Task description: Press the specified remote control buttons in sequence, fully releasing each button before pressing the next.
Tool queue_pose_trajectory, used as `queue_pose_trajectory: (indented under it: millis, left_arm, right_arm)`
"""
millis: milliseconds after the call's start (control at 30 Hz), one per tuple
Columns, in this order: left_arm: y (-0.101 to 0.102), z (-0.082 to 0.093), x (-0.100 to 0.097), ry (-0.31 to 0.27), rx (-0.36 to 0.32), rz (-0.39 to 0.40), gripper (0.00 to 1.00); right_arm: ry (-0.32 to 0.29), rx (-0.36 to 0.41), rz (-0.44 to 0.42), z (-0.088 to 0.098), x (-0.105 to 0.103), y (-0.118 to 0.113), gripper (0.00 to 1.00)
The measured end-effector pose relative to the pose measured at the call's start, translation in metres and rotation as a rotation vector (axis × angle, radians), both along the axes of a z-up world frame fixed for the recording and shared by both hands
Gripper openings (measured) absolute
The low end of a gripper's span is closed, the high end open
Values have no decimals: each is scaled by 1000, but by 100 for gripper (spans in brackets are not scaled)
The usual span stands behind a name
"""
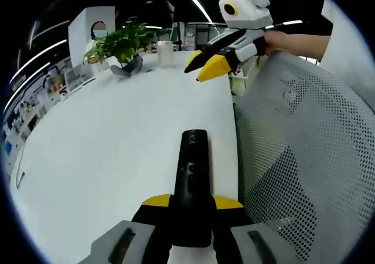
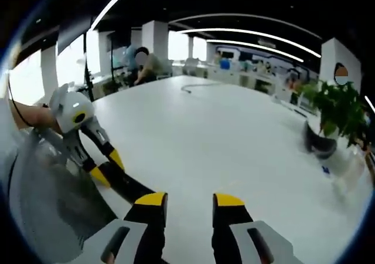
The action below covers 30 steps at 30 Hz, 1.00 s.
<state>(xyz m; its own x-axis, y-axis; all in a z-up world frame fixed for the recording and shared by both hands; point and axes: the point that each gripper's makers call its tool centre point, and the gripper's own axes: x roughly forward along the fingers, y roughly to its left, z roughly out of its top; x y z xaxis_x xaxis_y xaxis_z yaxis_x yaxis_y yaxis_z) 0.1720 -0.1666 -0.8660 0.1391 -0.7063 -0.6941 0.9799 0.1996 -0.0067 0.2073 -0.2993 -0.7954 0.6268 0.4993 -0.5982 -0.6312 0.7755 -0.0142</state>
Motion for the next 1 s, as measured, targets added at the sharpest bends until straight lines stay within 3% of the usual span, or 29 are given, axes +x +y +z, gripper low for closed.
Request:
queue_pose_trajectory:
  millis: [200,267,300,500,700,800,833,900,967,1000]
  left_arm:
    - [0,1,-2,-16,-24,-38,24]
    - [-4,3,-6,-67,-47,-124,24]
    - [-5,3,-12,-59,-61,-153,24]
    - [-4,2,-9,-3,-68,-103,25]
    - [-6,2,-12,6,-57,-96,29]
    - [-5,1,-10,2,-57,-91,25]
    - [-4,1,-11,-24,-49,-133,25]
    - [-4,1,-11,-4,-57,-107,25]
    - [-4,1,-11,-7,-61,-113,24]
    - [-4,1,-12,-10,-65,-119,24]
  right_arm:
    - [37,10,70,-4,-8,12,22]
    - [41,-7,84,-6,-10,14,21]
    - [45,-21,91,-8,-10,14,21]
    - [58,-24,100,-10,-12,15,20]
    - [64,-19,110,-10,-14,17,19]
    - [70,-24,124,-11,-16,19,17]
    - [75,-22,136,-12,-18,20,16]
    - [74,-26,229,-12,-25,28,14]
    - [106,41,226,-9,-29,36,10]
    - [115,54,282,-8,-34,41,7]
